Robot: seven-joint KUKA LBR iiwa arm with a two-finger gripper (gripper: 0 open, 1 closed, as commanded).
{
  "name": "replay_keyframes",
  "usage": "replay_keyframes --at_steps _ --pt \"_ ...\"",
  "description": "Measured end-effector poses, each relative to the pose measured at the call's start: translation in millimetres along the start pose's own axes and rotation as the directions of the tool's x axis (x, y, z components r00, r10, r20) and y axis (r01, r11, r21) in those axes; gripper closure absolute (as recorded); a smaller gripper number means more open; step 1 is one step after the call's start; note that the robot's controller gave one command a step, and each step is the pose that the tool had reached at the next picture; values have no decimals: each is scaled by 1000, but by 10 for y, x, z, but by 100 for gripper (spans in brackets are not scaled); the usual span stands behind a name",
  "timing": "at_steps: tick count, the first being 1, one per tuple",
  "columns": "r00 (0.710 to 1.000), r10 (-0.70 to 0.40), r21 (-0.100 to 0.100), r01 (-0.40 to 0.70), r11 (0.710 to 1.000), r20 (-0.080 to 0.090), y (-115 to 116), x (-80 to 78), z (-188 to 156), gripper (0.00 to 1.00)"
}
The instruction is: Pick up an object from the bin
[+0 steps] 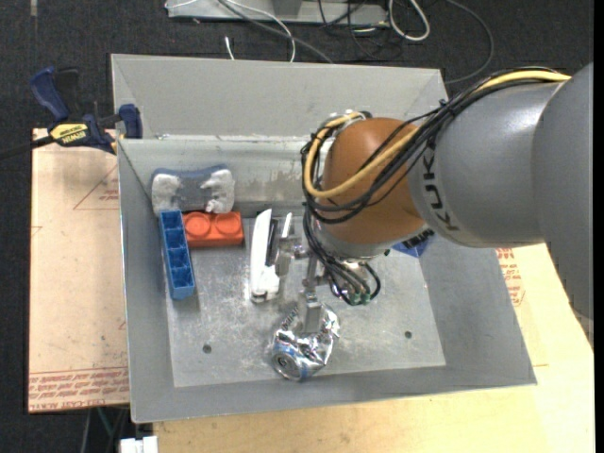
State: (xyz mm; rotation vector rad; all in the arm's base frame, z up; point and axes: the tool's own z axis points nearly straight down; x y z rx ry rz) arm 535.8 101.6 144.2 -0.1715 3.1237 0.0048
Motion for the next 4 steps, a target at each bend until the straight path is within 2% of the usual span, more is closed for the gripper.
replay_keyframes --at_steps 1,2,3,4 --pt "993 -115 -3 115 993 -13 -283 323 524 0" --pt "990 -141 -2 141 990 -2 -274 356 614 100" --pt "988 -154 -2 154 988 3 -239 345 532 100" --pt "991 -135 -3 135 991 -2 -291 359 -572 100"
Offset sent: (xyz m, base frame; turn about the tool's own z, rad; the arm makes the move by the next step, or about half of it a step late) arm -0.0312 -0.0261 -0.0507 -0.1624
